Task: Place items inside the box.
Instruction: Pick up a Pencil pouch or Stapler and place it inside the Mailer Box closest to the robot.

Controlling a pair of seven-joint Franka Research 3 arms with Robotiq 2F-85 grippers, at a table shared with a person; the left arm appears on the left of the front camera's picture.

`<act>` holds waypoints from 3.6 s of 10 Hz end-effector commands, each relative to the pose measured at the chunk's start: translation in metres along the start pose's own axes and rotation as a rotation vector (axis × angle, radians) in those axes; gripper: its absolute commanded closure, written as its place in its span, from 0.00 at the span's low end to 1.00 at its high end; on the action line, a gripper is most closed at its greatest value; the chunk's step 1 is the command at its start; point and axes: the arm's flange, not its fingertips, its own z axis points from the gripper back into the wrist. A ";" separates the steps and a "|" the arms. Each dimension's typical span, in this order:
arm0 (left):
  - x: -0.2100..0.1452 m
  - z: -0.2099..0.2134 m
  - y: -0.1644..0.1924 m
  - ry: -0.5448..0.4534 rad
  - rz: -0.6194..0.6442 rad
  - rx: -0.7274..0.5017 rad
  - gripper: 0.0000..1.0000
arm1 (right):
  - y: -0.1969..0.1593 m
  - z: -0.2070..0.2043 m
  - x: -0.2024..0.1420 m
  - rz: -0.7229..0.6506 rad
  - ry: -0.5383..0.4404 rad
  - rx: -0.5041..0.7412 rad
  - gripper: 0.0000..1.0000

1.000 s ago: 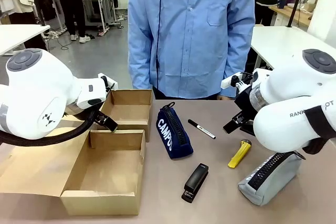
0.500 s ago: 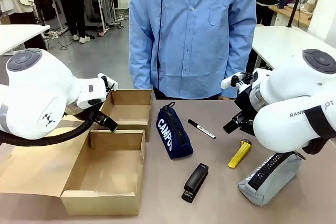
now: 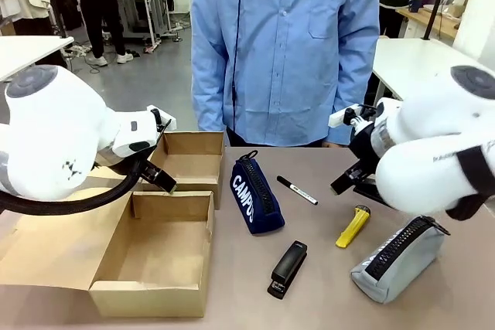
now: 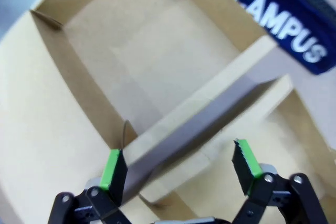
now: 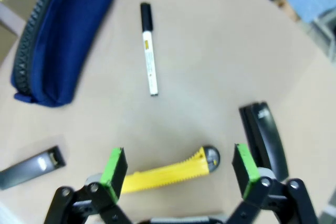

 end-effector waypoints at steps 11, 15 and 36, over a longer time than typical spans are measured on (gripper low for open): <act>-0.255 0.147 0.228 -0.565 1.140 -0.980 0.00 | -0.292 0.142 -0.325 -1.313 -0.555 0.982 0.00; -0.291 0.163 0.236 -0.454 1.030 -0.926 0.00 | -0.284 0.157 -0.341 -1.292 -0.447 0.929 0.00; -0.291 0.163 0.236 -0.454 1.030 -0.926 0.00 | -0.227 0.152 -0.298 -0.877 -0.317 0.816 0.00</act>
